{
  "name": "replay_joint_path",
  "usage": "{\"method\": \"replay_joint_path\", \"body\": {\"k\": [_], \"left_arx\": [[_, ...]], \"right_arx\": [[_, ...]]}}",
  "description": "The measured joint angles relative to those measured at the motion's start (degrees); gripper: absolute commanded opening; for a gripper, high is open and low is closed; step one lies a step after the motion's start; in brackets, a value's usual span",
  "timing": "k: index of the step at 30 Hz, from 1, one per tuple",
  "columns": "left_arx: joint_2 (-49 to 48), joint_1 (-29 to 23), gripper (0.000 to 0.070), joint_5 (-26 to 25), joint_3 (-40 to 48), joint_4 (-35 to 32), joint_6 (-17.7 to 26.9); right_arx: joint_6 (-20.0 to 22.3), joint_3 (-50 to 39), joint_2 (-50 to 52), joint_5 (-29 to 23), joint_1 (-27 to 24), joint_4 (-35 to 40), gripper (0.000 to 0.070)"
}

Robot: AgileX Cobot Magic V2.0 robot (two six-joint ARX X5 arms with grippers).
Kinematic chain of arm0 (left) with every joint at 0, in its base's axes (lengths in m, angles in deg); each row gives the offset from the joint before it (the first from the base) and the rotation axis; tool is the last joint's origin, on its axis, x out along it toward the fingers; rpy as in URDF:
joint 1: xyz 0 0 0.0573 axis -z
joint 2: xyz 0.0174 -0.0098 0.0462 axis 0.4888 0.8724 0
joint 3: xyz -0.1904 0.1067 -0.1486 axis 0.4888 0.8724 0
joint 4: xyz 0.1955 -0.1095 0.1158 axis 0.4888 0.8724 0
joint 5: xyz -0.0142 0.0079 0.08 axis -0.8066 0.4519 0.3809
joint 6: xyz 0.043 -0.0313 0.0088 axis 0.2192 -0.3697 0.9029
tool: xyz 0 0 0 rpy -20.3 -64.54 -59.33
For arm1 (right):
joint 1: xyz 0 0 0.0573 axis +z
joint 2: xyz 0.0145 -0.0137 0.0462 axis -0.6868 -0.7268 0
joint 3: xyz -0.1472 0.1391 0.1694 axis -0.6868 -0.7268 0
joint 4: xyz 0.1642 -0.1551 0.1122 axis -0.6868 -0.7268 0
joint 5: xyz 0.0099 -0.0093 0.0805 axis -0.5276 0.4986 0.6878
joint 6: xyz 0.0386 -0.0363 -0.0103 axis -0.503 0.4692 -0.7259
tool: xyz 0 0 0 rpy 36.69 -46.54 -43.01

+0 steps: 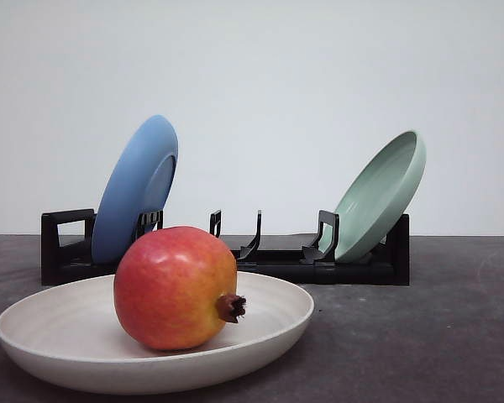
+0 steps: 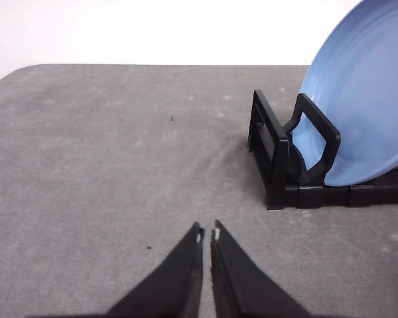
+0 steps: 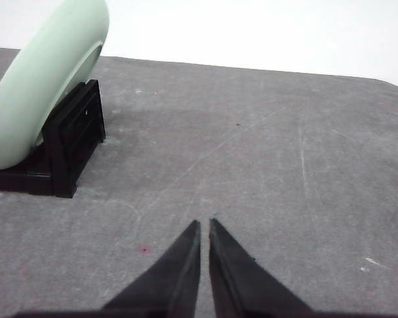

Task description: Place pomegranate in white plate

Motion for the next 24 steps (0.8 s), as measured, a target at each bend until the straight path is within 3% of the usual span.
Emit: {"method": "replay_joint_path", "body": {"k": [24], "left_arx": [[0.0,0.0,0.0,0.0,0.0,0.0,0.0]], "right_arx": [[0.0,0.0,0.0,0.0,0.0,0.0,0.0022]]}}
